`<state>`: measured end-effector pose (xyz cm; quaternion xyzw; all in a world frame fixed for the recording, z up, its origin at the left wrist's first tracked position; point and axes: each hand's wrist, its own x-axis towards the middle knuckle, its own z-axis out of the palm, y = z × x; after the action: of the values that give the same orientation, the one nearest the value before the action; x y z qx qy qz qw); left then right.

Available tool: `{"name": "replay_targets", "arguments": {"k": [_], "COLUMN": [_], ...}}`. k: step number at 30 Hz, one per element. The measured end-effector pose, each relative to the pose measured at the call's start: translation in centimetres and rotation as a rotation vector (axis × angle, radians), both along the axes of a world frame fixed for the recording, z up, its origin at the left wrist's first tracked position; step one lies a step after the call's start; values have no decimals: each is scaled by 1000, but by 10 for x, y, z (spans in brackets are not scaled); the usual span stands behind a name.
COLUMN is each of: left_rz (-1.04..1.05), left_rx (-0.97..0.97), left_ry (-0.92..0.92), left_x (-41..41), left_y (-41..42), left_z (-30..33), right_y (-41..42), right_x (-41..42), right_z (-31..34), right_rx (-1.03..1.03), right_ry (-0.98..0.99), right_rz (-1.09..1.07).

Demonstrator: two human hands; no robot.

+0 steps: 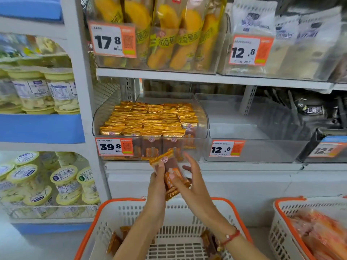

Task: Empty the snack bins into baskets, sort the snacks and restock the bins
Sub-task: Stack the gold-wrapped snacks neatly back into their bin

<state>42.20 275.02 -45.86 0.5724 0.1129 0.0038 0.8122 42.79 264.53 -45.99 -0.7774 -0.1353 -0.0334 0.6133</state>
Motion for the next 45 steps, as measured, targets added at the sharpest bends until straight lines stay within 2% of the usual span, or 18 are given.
{"name": "replay_targets", "arguments": {"k": [2, 6, 8, 11, 13, 16, 18, 20, 22, 23, 25, 28, 30, 32, 37, 45], "left_rz": [50, -22, -116, -377, -504, -588, -553, -464, -317, -226, -72, -22, -93, -193, -467, -694], "left_rx": [-33, -9, 73, 215, 344, 605, 684, 680, 658, 648, 669, 772, 835, 893, 1160, 1740], "left_ry": [-54, -97, -132, -110, -63, -127, -225, -327, -416, -457, -542, -576, -549, -505, -414, -352], "left_x": [6, 26, 39, 55, 66, 78, 84, 91, 100, 105, 119, 141, 156, 165, 177, 206], "left_y": [-6, -11, 1, 25, 35, 29, 22, 22, 26, 28, 29, 22, 16, 13, 18, -13], "left_z": [9, 34, 52, 84, 104, 122, 124, 121, 121, 121, 121, 114, 106, 99, 94, 115], "right_y": [4, -8, -24, -49, -60, -63, -61, -61, -65, -70, -84, -101, -106, -108, -106, -103], "right_x": [2, 15, 23, 34, 43, 57, 70, 81, 89, 92, 101, 111, 116, 119, 121, 124], "right_z": [5, 26, 38, 57, 67, 80, 82, 80, 70, 64, 46, 18, 4, -1, -2, -5], "right_rx": [157, 243, 283, 266, 204, 70, 17, 1, 53, 44, -102, -408, -626, -713, -719, -705], "right_ry": [63, 25, -10, -56, -64, -138, -215, -268, -275, -296, -421, -497, -575, -623, -663, -688], "right_rz": [26, -12, -36, -30, 38, 111, 111, 93, -54, -193, -484, -598, -588, -578, -628, -655]}}
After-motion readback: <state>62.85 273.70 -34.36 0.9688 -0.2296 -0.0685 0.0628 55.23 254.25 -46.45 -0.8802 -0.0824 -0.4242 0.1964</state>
